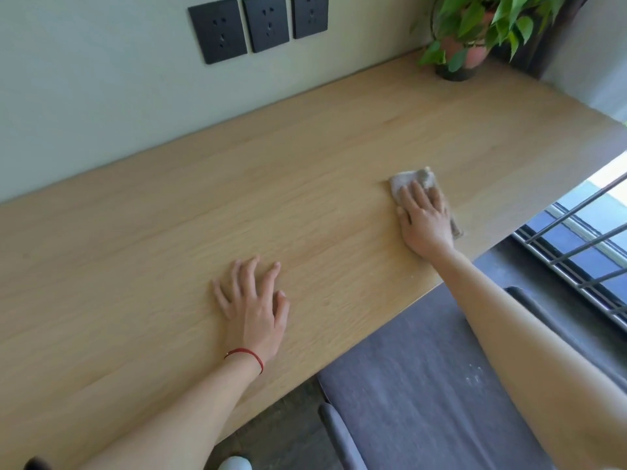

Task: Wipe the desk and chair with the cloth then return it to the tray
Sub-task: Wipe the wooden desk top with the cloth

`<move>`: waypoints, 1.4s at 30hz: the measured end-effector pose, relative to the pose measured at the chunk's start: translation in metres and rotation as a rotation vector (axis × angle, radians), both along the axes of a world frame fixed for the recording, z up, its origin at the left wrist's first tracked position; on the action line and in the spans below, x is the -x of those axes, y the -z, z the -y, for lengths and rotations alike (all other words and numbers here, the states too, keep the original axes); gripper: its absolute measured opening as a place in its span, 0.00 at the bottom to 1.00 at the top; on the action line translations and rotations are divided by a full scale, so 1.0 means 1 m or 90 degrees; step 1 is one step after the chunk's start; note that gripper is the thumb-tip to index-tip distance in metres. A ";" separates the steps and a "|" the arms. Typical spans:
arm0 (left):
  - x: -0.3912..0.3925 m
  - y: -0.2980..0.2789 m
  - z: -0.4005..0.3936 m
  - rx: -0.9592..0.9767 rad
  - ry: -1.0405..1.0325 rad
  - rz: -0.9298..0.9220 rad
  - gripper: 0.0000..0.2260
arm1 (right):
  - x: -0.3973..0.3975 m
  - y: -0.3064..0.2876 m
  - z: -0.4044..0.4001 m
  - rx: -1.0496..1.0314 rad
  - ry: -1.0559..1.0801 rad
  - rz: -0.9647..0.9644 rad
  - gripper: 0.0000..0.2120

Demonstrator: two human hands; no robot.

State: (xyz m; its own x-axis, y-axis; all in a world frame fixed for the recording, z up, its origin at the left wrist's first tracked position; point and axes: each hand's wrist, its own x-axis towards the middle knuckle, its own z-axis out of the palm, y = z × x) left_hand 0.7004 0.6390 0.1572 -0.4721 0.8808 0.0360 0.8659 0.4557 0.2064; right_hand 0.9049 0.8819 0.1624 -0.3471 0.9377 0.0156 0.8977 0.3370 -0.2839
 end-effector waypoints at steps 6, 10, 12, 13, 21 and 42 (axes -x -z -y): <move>-0.002 -0.002 0.001 -0.028 -0.002 0.017 0.20 | 0.022 -0.006 0.080 -0.008 -0.160 -0.055 0.21; -0.002 -0.001 0.004 -0.061 -0.002 0.041 0.20 | 0.008 -0.006 0.128 -0.021 -0.240 -0.058 0.21; 0.000 0.000 0.006 -0.075 -0.001 0.050 0.21 | -0.012 -0.010 0.114 -0.031 -0.250 -0.038 0.21; 0.000 0.000 0.006 -0.083 0.001 0.049 0.22 | -0.021 -0.011 0.099 -0.031 -0.211 -0.019 0.22; 0.006 0.008 0.002 -0.106 -0.013 0.042 0.21 | 0.018 -0.013 0.039 0.041 0.097 -0.035 0.21; 0.006 0.006 -0.002 -0.269 -0.105 0.141 0.18 | -0.020 -0.005 0.056 -0.034 0.094 -0.080 0.19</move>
State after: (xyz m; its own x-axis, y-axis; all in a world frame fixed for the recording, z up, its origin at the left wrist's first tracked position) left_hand 0.6947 0.6410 0.1513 -0.6399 0.7241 0.2574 0.7046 0.4192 0.5726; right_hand 0.9245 0.8259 0.1673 -0.1978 0.9750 0.1013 0.8973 0.2217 -0.3818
